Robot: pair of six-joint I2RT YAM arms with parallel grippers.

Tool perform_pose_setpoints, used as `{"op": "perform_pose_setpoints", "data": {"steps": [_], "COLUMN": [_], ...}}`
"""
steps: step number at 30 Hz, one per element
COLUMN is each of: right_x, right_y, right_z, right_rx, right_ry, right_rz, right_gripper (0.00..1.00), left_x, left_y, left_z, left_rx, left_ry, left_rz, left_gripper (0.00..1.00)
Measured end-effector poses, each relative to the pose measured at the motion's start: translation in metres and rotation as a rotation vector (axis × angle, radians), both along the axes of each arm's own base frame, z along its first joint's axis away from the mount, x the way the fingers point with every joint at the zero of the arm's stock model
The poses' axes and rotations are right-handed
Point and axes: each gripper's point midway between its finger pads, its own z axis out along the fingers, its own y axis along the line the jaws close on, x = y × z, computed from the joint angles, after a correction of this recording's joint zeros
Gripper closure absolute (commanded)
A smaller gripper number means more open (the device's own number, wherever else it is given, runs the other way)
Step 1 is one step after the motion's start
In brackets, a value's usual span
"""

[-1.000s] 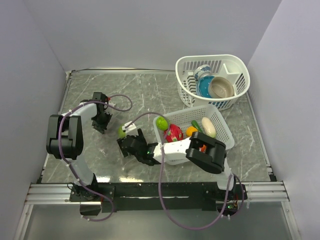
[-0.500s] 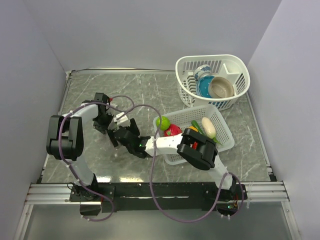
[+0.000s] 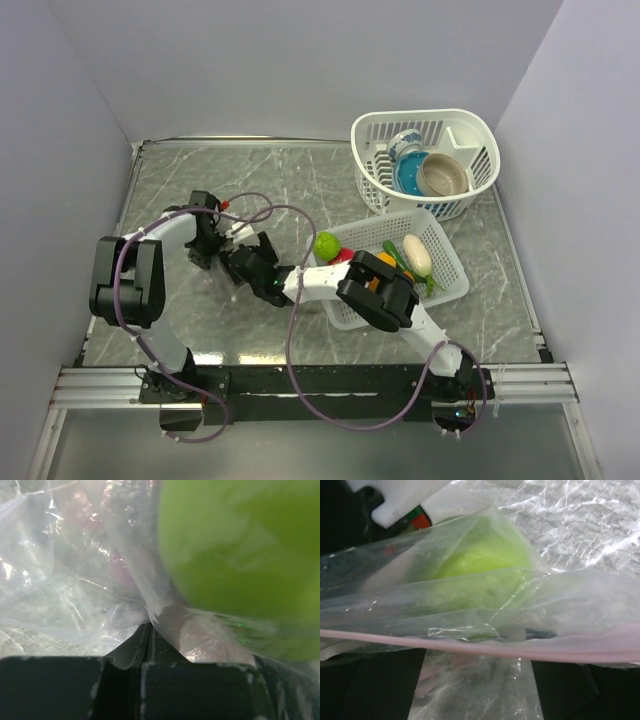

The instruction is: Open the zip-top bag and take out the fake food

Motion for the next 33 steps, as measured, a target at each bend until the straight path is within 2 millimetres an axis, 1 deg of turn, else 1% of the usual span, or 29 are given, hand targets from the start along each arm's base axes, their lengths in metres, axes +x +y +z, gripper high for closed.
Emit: {"op": "perform_pose_setpoints", "data": {"steps": [1,3,4,6,7,10,13,15,16,17,19,21,23,24,25,27,30,33], "right_x": [0.000,-0.003,-0.006,-0.014,-0.018,-0.029,-0.042,-0.050,-0.053,-0.055,-0.057,-0.057,-0.055,-0.054,-0.054,-0.056,-0.057,-0.057], "right_y": [0.000,-0.003,-0.008,-0.018,-0.024,-0.037,-0.049,-0.052,-0.053,-0.053,-0.048,-0.045,-0.037,-0.035,-0.034,-0.035,-0.036,-0.036], "right_z": [0.001,0.002,0.001,0.002,0.004,0.024,0.054,0.073,0.082,0.088,0.094,0.090,0.082,0.078,0.073,0.063,0.055,0.054], "right_rx": [0.008,0.016,0.016,0.018,0.017,0.043,0.095,0.137,0.158,0.174,0.192,0.179,0.166,0.158,0.147,0.126,0.113,0.116], "right_ry": [-0.002,-0.002,0.002,0.011,0.016,0.004,-0.020,-0.037,-0.047,-0.053,-0.060,-0.052,-0.041,-0.036,-0.028,-0.013,0.002,0.008], "right_rz": [0.003,0.017,0.024,0.035,0.038,0.044,0.054,0.065,0.070,0.073,0.082,0.087,0.095,0.099,0.101,0.102,0.099,0.095], "right_gripper": [0.32,0.41,0.49,0.55,0.59,0.64,0.65,0.60,0.55,0.53,0.50,0.50,0.51,0.51,0.51,0.51,0.51,0.52], "left_x": [-0.001,-0.003,-0.004,-0.005,-0.005,-0.005,-0.006,-0.005,-0.005,-0.006,-0.007,-0.008,-0.008,-0.007,-0.002,0.013,0.049,0.073], "left_y": [0.000,-0.001,-0.001,-0.001,-0.001,-0.001,-0.001,-0.001,-0.001,-0.001,-0.001,-0.001,-0.004,-0.005,-0.007,-0.010,-0.018,-0.028], "left_z": [0.000,0.000,0.000,0.000,0.000,0.000,0.000,0.000,0.000,0.000,0.001,0.002,0.008,0.012,0.021,0.042,0.093,0.130], "left_rx": [-0.002,-0.004,-0.006,-0.006,-0.006,-0.006,-0.004,-0.003,-0.004,-0.005,-0.005,-0.009,-0.024,-0.033,-0.046,-0.075,-0.140,-0.205], "left_ry": [0.001,0.004,0.007,0.009,0.011,0.012,0.012,0.011,0.012,0.013,0.018,0.027,0.040,0.041,0.033,-0.012,-0.148,-0.254], "left_rz": [-0.001,-0.004,-0.005,-0.007,-0.007,-0.003,0.008,0.014,0.017,0.019,0.021,0.026,0.036,0.041,0.047,0.061,0.067,0.067], "left_gripper": [0.99,0.99,0.99,0.99,0.99,0.99,0.99,0.99,0.99,0.99,0.99,0.99,0.99,0.99,0.99,0.99,0.99,0.99]}}
